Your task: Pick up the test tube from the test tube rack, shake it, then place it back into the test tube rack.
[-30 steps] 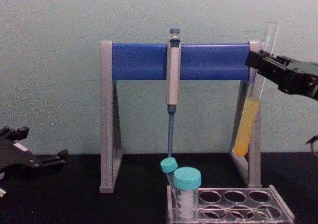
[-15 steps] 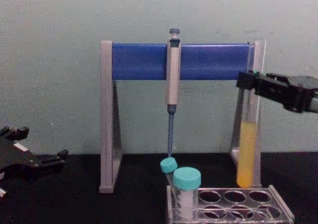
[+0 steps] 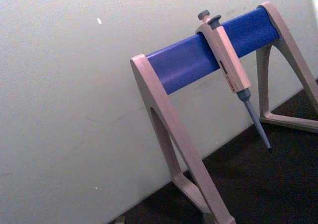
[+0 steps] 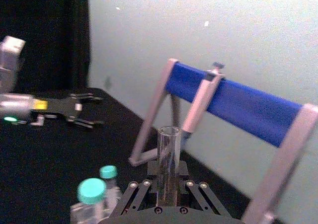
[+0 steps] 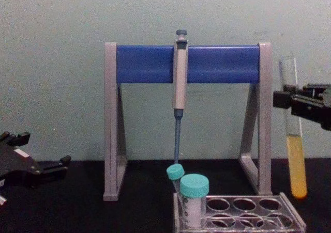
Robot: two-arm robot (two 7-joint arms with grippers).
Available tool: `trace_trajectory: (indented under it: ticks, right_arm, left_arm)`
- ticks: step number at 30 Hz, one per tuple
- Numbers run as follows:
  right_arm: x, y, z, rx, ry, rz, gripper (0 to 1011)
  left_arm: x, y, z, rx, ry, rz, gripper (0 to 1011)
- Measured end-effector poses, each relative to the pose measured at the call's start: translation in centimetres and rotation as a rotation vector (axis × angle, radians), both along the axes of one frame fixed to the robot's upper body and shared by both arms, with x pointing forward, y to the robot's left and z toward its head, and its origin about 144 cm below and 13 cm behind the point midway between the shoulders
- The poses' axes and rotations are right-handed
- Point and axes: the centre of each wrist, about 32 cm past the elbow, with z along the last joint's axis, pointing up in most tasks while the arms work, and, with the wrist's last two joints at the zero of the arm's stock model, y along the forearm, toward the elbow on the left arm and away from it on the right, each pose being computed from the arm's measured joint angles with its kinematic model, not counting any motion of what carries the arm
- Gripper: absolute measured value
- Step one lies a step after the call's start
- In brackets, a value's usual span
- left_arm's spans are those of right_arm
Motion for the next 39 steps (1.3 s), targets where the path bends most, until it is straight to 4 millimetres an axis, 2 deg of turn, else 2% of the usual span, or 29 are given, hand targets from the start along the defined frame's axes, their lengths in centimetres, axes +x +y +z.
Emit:
trace_trajectory:
  ticks: [4,11,21,32,39]
  right_arm:
    - [0.0,0.3,-0.1,-0.001,-0.054,-0.048,232]
    - [0.9,2.1,-1.4,0.047,-0.129,-0.116,232]
    - [2.1,4.5,-2.2,0.101,-0.143,-0.081,232]
    - [2.5,4.8,-2.3,0.203,-0.084,0.089,232]
    - [2.2,4.1,-2.3,0.208,-0.048,0.179,232]
  left_arm:
    - [0.0,0.0,0.0,0.000,0.000,0.000,1001]
    - [0.0,0.0,0.0,0.000,0.000,0.000,1001]
    - [0.0,0.0,0.0,0.000,0.000,0.000,1001]
    - [0.0,0.0,0.0,0.000,0.000,0.000,1001]
    - [0.0,0.0,0.0,0.000,0.000,0.000,1001]
